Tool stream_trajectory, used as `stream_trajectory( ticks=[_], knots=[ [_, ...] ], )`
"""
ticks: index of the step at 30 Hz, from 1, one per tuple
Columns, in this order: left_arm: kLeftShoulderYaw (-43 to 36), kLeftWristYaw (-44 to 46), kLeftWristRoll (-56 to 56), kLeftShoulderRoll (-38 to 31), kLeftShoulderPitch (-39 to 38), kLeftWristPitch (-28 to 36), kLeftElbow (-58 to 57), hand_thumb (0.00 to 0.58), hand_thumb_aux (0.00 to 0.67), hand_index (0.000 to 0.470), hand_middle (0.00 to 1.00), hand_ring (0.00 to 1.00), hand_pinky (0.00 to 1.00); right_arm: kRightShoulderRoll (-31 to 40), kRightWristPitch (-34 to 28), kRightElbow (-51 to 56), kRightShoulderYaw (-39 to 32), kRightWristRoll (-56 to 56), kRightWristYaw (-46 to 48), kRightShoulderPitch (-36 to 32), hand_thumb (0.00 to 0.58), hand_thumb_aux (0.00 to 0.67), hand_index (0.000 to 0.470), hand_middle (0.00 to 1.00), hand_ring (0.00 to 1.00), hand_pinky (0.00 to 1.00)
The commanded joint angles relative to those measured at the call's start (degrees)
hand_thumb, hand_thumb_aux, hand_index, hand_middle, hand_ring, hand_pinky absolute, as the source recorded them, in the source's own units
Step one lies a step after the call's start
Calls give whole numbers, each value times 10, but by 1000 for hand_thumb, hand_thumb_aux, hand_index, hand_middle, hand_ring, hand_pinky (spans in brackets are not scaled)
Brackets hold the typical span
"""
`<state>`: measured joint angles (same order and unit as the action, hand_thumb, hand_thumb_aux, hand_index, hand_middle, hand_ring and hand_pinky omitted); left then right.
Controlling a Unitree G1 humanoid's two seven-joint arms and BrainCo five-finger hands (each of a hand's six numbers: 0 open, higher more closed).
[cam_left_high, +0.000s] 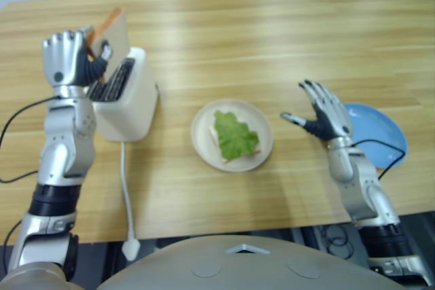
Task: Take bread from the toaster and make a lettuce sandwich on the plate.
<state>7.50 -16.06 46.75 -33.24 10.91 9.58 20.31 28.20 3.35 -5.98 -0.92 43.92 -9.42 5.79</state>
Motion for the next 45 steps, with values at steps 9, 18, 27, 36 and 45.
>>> stream_trajectory(
  ticks=[9,18,27,36,45],
  knots=[
    [-43,127,-145,72,13,-47,90,580,670,460,1000,1000,1000,-12,3,20,-12,-9,-19,-2,0,0,0,0,0,0],
    [-210,269,-258,174,-14,-51,-49,580,670,460,1000,1000,1000,-18,-3,-17,26,-36,-44,5,0,0,0,0,0,0],
    [-248,324,-326,237,35,-109,-311,580,670,460,1000,1000,1000,-21,-3,-30,35,-34,-51,4,0,0,0,0,0,0],
    [-242,372,-388,269,29,-95,-337,580,670,460,1000,1000,1000,-20,-2,-18,32,-28,-52,7,0,0,0,0,0,0],
    [-247,373,-385,266,25,-85,-331,580,670,460,1000,1000,1000,-20,-4,-24,26,-21,-45,5,0,0,0,0,0,0]
  ],
)
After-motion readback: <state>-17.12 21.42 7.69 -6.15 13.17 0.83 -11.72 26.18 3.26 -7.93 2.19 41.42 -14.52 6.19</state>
